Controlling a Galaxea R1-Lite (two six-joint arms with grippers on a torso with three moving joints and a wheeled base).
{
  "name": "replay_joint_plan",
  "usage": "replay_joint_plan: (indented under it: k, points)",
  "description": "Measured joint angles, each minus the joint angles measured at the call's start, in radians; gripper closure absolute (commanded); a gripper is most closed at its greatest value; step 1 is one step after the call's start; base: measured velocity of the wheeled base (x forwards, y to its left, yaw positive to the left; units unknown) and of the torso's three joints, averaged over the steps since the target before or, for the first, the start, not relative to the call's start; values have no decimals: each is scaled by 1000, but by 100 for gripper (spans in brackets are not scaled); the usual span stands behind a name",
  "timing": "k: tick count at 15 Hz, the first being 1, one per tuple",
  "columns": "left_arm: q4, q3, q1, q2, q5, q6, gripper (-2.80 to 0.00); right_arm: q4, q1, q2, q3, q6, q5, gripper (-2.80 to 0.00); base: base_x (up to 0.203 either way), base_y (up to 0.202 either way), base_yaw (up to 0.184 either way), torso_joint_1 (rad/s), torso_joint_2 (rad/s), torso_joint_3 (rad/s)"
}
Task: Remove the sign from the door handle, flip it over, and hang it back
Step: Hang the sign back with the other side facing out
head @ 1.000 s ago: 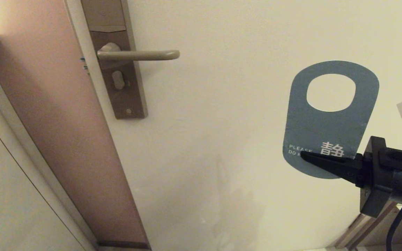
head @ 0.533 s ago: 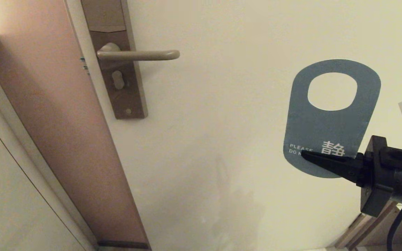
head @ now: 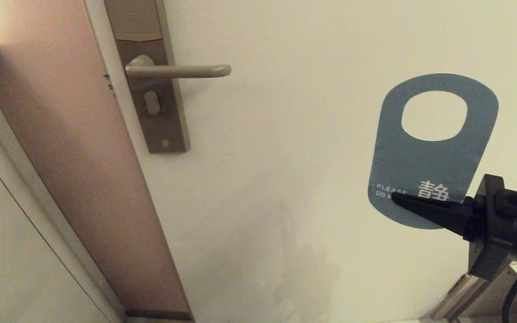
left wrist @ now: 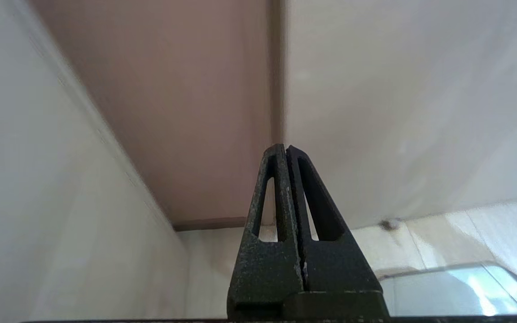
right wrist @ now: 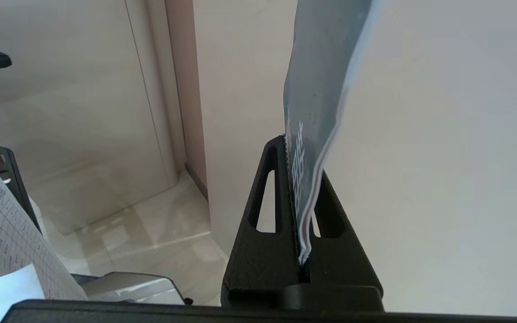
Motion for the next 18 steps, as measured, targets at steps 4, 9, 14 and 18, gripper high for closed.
replay_joint_plan:
  k: [4, 9, 14, 18]
  points:
    - [0, 0, 43, -41, 0, 0, 0, 1, -1, -24, 6, 1, 0, 0, 0, 0, 0, 0, 0, 0]
    - [0, 0, 56, -148, 0, 0, 0, 2, -48, -43, 8, 2, 0, 0, 0, 0, 0, 0, 0, 0]
    - [0, 0, 62, -251, 1, -12, 0, 2, -158, -59, 5, 42, 1, 0, 0, 0, 0, 0, 0, 0]
    - [0, 0, 63, -273, 1, -15, 0, 2, -176, -72, -1, 66, 2, 0, 0, 0, 0, 0, 0, 0]
